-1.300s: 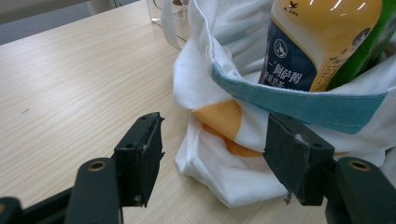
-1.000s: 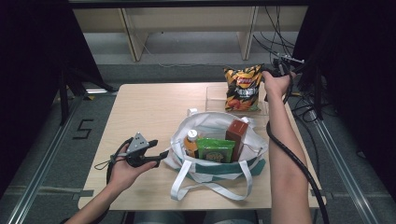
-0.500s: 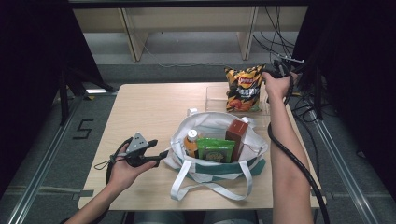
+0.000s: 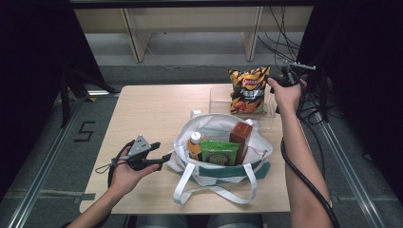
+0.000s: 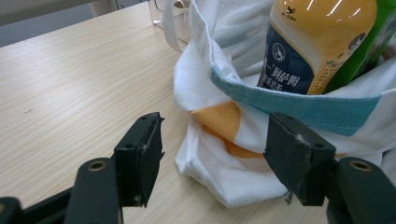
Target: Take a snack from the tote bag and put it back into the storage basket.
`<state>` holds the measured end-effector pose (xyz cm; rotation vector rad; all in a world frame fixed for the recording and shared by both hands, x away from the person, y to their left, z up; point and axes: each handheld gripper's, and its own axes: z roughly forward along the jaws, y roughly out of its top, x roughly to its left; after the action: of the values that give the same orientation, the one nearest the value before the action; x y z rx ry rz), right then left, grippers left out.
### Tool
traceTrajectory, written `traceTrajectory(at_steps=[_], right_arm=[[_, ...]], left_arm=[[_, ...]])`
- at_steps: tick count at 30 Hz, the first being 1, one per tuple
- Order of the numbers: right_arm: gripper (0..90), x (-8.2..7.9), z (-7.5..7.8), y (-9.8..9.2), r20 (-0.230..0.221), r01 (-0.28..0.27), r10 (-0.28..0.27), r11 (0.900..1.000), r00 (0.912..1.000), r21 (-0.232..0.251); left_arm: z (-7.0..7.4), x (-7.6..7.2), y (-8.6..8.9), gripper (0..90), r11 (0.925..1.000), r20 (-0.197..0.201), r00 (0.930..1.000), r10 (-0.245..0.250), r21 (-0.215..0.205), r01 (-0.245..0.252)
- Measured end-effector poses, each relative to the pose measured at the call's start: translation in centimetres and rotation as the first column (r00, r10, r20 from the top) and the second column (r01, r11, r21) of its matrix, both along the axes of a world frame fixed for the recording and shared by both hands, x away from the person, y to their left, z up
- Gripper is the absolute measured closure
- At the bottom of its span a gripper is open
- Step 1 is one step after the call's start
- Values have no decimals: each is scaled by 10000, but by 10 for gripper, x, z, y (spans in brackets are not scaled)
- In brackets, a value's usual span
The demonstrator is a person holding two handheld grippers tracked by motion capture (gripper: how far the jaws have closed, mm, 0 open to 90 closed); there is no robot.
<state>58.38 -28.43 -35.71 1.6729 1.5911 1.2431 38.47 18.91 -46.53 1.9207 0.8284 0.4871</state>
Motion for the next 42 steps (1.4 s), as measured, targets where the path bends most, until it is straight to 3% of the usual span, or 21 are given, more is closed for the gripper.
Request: traceTrajectory(at_steps=[4, 7, 8, 21, 24, 25, 31, 32, 33, 35, 37, 38, 40, 41, 42], right_arm=[[485, -18, 3, 8, -253, -514, 517, 9986, 9983, 130], [490, -28, 6, 8, -1, -982, 982, 9952, 9952, -49], [490, -33, 9, 11, -106, -934, 937, 9954, 9955, 210], [478, -74, 16, 20, 190, -1765, 1762, 9842, 9842, 152], [474, -83, 13, 21, 317, -2073, 2075, 9782, 9777, -88], [473, -87, 12, 22, 307, -2132, 2128, 9769, 9766, 104], [469, -113, 10, 27, 343, -2783, 2781, 9605, 9599, -9], [469, -113, 10, 27, 343, -2783, 2781, 9605, 9599, -9], [470, -115, 10, 27, 553, -3006, 3016, 9534, 9518, -265], [470, -122, 10, 29, 535, -3027, 3032, 9529, 9514, -180], [468, -125, 10, 30, 525, -3184, 3180, 9480, 9466, -6], [468, -128, 9, 31, 527, -3369, 3370, 9415, 9400, -106], [468, -130, 9, 32, 442, -3368, 3368, 9415, 9405, -64], [467, -131, 7, 31, 623, -3545, 3550, 9348, 9328, -198], [467, -134, 7, 32, 573, -3542, 3541, 9351, 9334, -97]], left_arm=[[1, -1, -1, 360, 10000, 21, 10000, 30, 49, -30], [1, -1, 0, 360, 10000, 58, 10000, -1, 86, 0], [1, -1, 0, 359, 10000, 58, 10000, -1, 86, 0], [1, -1, -1, 355, 10000, 123, 9999, 67, -6, -67], [1, -1, -1, 354, 10000, 114, 9999, 67, 0, -67], [1, -2, -1, 354, 10000, 126, 9999, 61, 21, -62], [2, -2, -2, 354, 9999, 175, 9998, 5, 129, -7], [2, -2, -2, 354, 9999, 170, 9999, -4, 137, 2], [2, -2, -2, 354, 9999, 129, 9999, 33, 107, -35], [2, -1, -2, 354, 9999, 166, 9999, -33, 155, 31], [2, -2, -3, 354, 9999, 120, 9999, 18, 108, -19], [2, -2, -2, 354, 9999, 118, 9999, 12, 117, -14], [2, -2, -2, 354, 9999, 126, 9999, 4, 113, -5], [2, -1, -2, 354, 10000, 127, 9999, 2, 97, -3], [2, -1, -2, 354, 9999, 158, 9999, -39, 129, 37]])
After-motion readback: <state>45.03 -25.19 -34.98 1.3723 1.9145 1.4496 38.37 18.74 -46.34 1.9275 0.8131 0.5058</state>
